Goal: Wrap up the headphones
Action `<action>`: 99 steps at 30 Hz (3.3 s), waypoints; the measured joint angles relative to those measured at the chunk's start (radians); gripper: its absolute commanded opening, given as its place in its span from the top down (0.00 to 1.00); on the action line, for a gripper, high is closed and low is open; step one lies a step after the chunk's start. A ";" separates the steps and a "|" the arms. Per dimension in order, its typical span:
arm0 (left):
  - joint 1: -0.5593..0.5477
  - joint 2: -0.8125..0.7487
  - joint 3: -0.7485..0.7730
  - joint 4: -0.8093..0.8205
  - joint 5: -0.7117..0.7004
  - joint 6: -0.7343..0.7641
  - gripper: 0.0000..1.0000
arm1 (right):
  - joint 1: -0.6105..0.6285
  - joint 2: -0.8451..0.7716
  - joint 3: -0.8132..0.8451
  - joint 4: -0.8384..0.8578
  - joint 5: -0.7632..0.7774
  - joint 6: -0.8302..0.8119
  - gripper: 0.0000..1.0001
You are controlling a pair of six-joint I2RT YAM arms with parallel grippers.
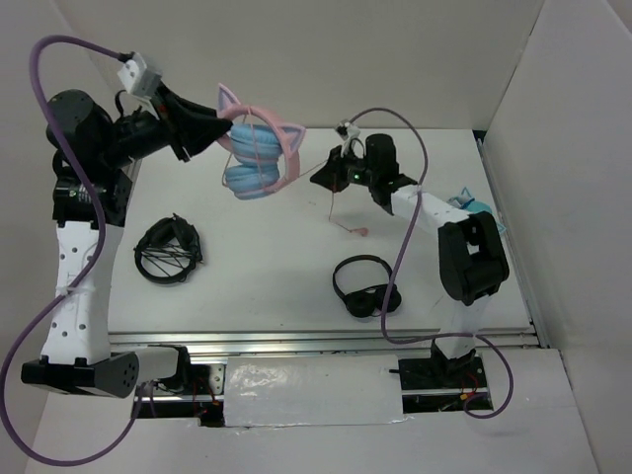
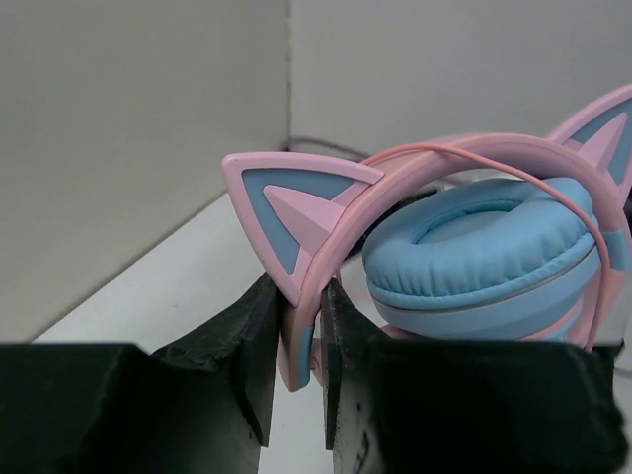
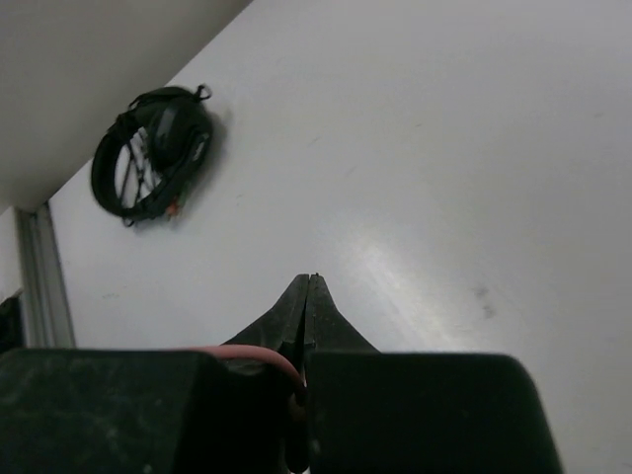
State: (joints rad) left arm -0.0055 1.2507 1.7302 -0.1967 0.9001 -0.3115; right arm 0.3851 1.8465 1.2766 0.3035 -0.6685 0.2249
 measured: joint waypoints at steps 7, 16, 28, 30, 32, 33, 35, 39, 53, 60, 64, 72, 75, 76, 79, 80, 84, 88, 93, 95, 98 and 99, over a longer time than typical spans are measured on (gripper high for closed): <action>-0.183 0.047 -0.099 -0.124 0.030 0.330 1.00 | -0.131 -0.002 0.296 -0.380 0.080 -0.188 1.00; -0.453 0.079 -0.411 -0.196 -0.383 0.523 1.00 | -0.159 -0.011 0.562 -0.748 0.272 -0.281 1.00; -0.554 0.301 -0.341 -0.260 -0.766 0.510 1.00 | 0.005 -0.091 0.721 -1.017 0.388 -0.336 1.00; -0.555 0.343 -0.301 -0.276 -0.803 0.492 1.00 | 0.048 -0.090 0.734 -1.043 0.400 -0.336 1.00; -0.548 0.380 -0.264 -0.286 -0.838 0.470 1.00 | 0.090 -0.090 0.751 -1.068 0.410 -0.334 1.00; -0.542 0.397 -0.246 -0.291 -0.855 0.452 1.00 | 0.108 -0.090 0.757 -1.080 0.420 -0.332 1.00; -0.527 0.420 -0.216 -0.300 -0.890 0.410 1.00 | 0.133 -0.095 0.760 -1.091 0.443 -0.323 1.00; -0.478 0.452 -0.156 -0.327 -0.990 0.302 1.00 | 0.180 -0.144 0.710 -1.099 0.515 -0.297 1.00; -0.395 0.468 0.035 -0.376 -1.406 0.096 1.00 | 0.324 -0.352 0.423 -1.032 0.559 -0.235 1.00; -0.390 0.462 0.107 -0.403 -1.585 0.093 1.00 | 0.346 -0.307 0.370 -0.995 0.512 -0.187 1.00; -0.366 0.418 0.101 -0.397 -1.566 0.097 1.00 | 0.346 -0.273 0.348 -0.962 0.469 -0.171 1.00; -0.293 0.192 -0.032 -0.306 -1.267 0.091 1.00 | 0.304 -0.210 0.226 -0.782 0.333 -0.156 1.00; -0.267 0.127 -0.050 -0.280 -1.123 0.090 1.00 | 0.262 -0.204 0.130 -0.684 0.286 -0.147 0.99; -0.261 0.113 -0.050 -0.274 -1.082 0.090 1.00 | 0.253 -0.205 0.098 -0.648 0.278 -0.145 0.99; -0.246 0.080 -0.057 -0.250 -0.974 0.089 1.00 | 0.223 -0.214 -0.023 -0.502 0.257 -0.144 0.99; -0.241 0.072 -0.060 -0.244 -0.938 0.086 1.00 | 0.217 -0.222 -0.069 -0.455 0.250 -0.143 0.98; -0.219 0.050 -0.068 -0.241 -0.795 0.076 1.00 | 0.195 -0.269 -0.206 -0.292 0.209 -0.140 1.00; -0.196 0.036 -0.068 -0.232 -0.671 0.071 1.00 | 0.158 -0.308 -0.282 -0.123 0.148 -0.133 1.00; -0.184 0.015 -0.068 -0.225 -0.512 0.076 1.00 | 0.098 -0.308 -0.329 0.055 0.076 -0.099 1.00; -0.180 0.014 -0.068 -0.220 -0.439 0.078 1.00 | 0.078 -0.293 -0.328 0.115 0.039 -0.084 1.00; -0.179 0.014 -0.068 -0.214 -0.332 0.101 1.00 | 0.049 -0.254 -0.317 0.180 -0.016 -0.062 1.00; -0.178 0.014 -0.068 -0.212 -0.296 0.114 1.00 | 0.039 -0.239 -0.304 0.184 -0.031 -0.059 1.00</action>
State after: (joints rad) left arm -0.1837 1.2644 1.6627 -0.4091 0.6041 -0.1978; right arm 0.4240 1.6077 0.9722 0.4873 -0.6998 0.1661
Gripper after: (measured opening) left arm 0.303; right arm 0.007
